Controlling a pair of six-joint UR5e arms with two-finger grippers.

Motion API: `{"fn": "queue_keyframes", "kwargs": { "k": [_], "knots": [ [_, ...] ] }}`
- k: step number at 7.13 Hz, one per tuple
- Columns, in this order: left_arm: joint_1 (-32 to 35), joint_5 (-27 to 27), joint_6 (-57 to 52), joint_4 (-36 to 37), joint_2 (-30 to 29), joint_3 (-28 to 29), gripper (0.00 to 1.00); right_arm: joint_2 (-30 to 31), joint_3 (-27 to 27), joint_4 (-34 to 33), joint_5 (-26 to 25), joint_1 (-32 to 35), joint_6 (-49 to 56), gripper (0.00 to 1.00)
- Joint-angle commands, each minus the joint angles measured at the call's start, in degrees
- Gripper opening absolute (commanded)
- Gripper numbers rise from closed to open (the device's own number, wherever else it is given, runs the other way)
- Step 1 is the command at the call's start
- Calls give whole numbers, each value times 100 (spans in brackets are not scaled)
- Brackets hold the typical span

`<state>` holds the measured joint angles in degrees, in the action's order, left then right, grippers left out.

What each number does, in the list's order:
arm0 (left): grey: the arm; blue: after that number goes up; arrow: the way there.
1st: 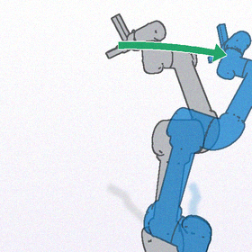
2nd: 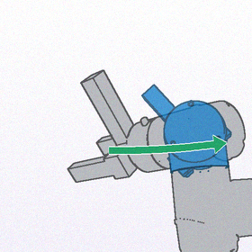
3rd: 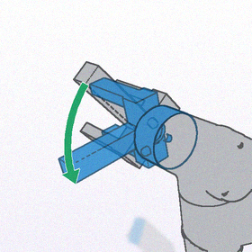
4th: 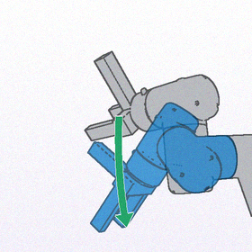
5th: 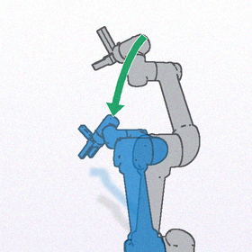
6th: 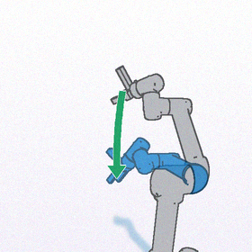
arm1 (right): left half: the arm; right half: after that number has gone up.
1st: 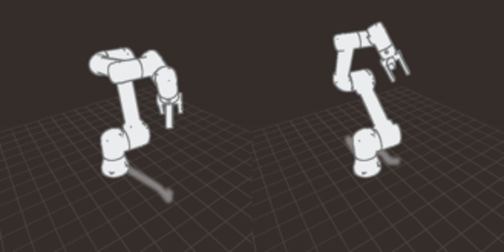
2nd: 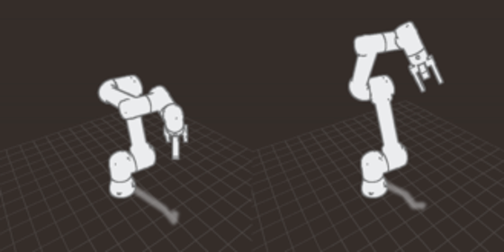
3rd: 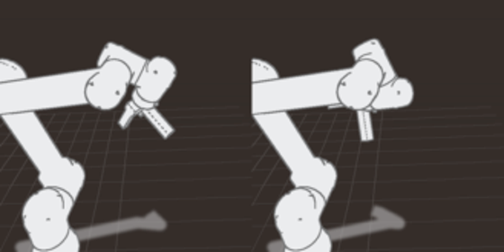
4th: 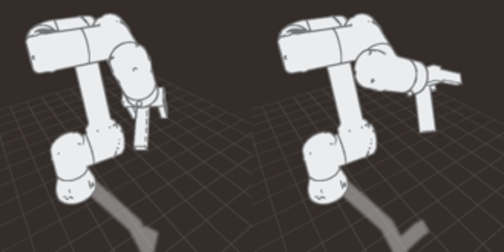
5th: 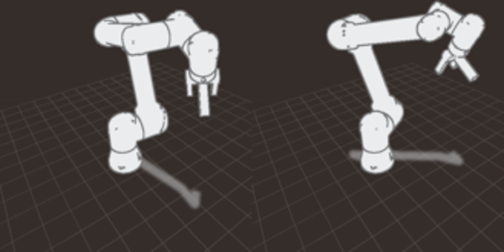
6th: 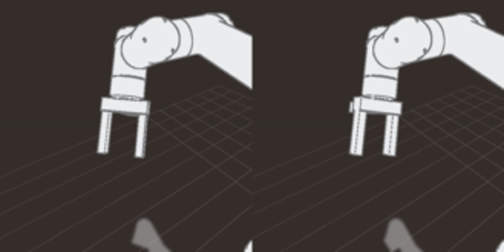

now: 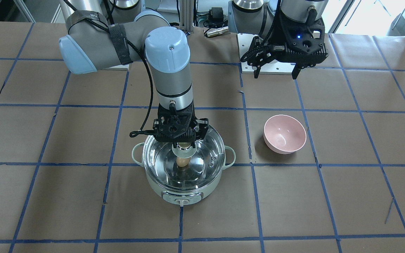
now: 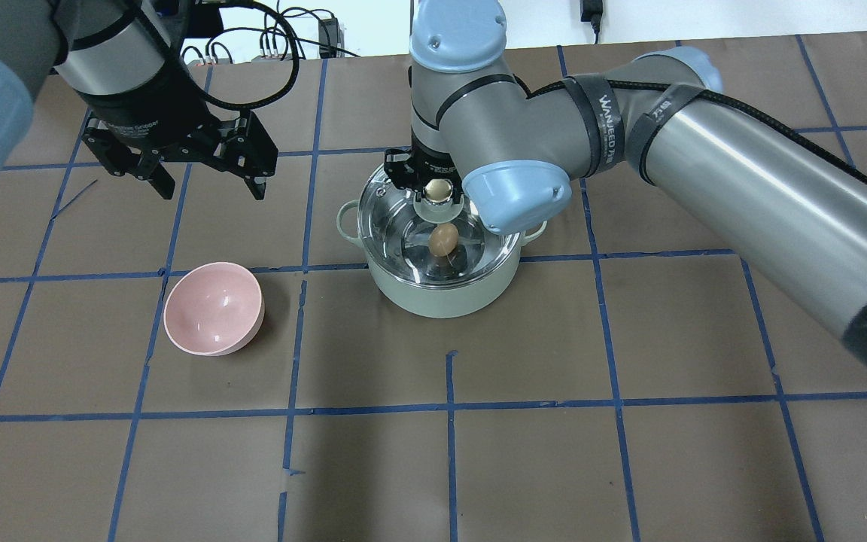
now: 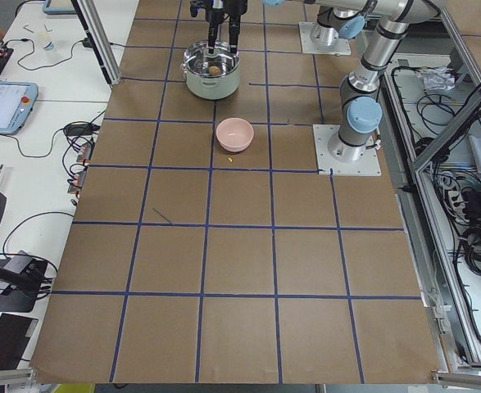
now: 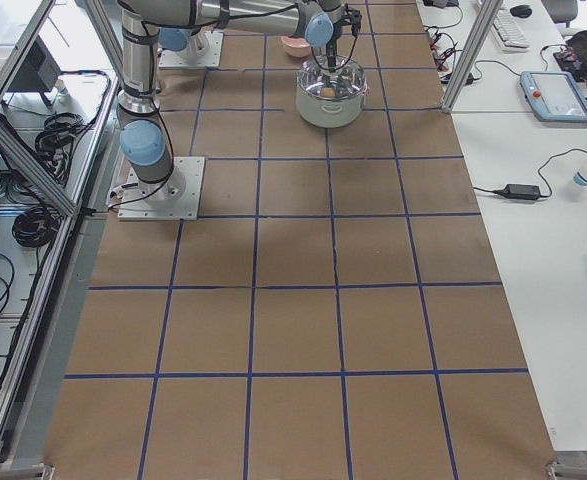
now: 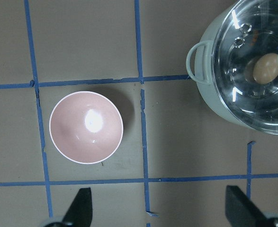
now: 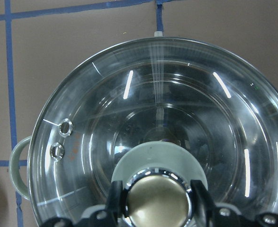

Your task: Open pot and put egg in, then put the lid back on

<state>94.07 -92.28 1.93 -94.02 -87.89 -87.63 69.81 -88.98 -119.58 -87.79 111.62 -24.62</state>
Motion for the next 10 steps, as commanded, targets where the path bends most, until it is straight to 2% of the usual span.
{"fn": "queue_keyframes", "kwargs": {
  "k": [1, 4, 5, 6, 7, 9, 10],
  "knots": [
    [6, 0, 0, -2, 0, 0, 100, -3, 4, -13, 34, 0, 1, 64],
    [6, 0, 0, -2, 0, 0, 100, 6, 30, -13, -10, -35, 53, 70],
    [15, 0, 0, -2, 0, 0, 100, 145, 39, -13, -19, -253, 132, 77],
    [15, 0, 0, -2, 0, 0, 100, 495, -5, 118, -10, -734, 515, 90],
    [6, 0, 0, -2, 0, 9, 100, 812, 4, 711, 68, -1321, 763, 100],
    [6, 0, 0, 6, 0, 9, 100, 1314, 4, 1696, 25, -2351, 2175, 100],
    [6, 0, 0, 6, 0, 0, 100, 1411, 4, 1875, 25, -2530, 2250, 100]
  ]
}}
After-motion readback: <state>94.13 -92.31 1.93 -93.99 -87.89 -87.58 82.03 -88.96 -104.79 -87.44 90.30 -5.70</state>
